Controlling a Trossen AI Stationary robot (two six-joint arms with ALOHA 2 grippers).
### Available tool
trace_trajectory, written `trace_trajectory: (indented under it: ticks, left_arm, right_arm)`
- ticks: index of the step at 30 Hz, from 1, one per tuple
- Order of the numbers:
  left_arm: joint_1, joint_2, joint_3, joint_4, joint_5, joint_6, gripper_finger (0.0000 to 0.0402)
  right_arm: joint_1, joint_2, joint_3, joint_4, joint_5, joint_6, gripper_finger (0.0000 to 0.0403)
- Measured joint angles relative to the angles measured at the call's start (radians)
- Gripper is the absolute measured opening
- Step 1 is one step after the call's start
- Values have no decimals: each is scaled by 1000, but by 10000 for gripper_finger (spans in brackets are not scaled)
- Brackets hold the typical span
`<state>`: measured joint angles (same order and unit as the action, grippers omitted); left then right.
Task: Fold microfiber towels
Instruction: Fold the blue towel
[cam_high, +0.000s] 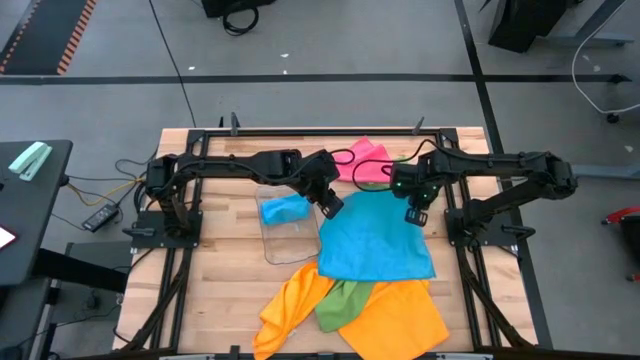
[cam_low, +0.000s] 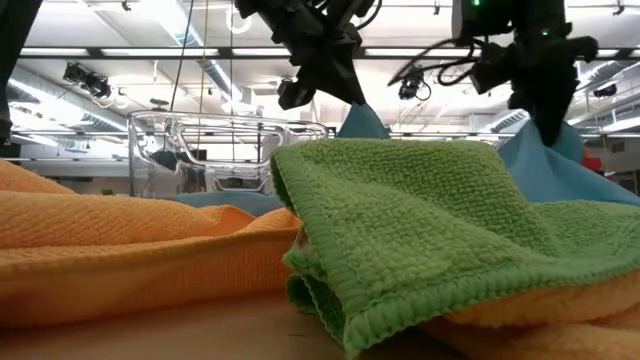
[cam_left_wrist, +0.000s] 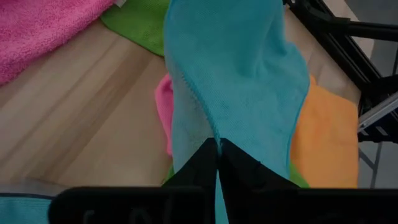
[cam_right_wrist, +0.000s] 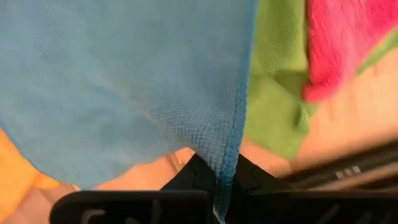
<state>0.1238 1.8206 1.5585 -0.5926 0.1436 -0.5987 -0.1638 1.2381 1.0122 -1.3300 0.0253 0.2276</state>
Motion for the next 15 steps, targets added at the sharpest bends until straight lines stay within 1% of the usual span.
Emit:
trace_trajectory:
  ticks: [4,8,10,12,15]
  left_arm:
    - [0,0,0,0,-1,0,29]
    - [2,0,0,-1,-1,1,14]
    - [2,0,0,-1,-1,1,9]
    - [2,0,0,-1,-1,0,9]
    - [1,0,0,-1,-1,0,20]
  right_arm:
    - [0,0,0,-28,5,-13,16]
    - [0,0,0,-36,6,-77,16]
    - [0,0,0,-36,31,-110,17]
    - [0,0,0,-29,48,-155,26]
    - [-13,0,0,-26,60,-195,57]
